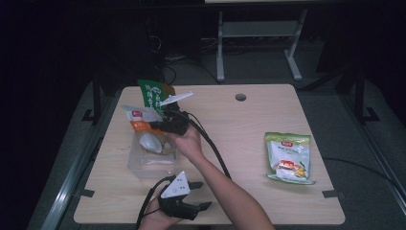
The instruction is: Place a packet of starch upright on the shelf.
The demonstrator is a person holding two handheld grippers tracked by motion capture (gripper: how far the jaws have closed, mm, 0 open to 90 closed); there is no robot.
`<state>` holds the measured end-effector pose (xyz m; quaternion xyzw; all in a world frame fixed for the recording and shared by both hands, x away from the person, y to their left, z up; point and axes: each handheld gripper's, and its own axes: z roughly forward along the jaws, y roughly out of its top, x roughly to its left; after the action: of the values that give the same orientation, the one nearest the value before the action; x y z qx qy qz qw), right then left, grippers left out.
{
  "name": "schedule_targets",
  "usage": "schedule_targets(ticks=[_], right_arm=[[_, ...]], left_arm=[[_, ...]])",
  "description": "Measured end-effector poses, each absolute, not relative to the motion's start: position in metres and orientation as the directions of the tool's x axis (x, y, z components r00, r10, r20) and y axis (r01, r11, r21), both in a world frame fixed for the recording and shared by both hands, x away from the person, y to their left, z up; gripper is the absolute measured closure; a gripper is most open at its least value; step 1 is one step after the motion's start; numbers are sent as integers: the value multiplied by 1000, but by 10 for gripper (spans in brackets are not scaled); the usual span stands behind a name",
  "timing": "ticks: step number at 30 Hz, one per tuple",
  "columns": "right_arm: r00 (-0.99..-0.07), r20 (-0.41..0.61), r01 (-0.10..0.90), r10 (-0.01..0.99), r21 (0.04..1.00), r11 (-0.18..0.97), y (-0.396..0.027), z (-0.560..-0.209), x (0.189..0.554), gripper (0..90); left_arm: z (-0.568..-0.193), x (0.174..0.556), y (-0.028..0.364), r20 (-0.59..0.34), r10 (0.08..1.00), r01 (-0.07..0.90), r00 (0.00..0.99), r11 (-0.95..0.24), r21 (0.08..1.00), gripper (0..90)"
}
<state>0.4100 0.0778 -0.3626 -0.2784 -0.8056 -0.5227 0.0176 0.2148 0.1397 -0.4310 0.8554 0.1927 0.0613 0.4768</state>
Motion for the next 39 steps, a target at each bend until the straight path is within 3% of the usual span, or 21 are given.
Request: schedule_targets(ticks=[18,22,39], right_arm=[[-875,268,417,404,841,345,72,-372,411,888],[-867,258,428,427,823,373,70,-372,412,750],[-883,262,420,390,812,404,41,-356,404,577]], left_arm=[[-432,216,141,-80,400,280,913,-471,836,335],[-432,217,140,-82,402,284,912,-473,834,327],[-434,220,138,-89,419,300,904,-471,829,295]])
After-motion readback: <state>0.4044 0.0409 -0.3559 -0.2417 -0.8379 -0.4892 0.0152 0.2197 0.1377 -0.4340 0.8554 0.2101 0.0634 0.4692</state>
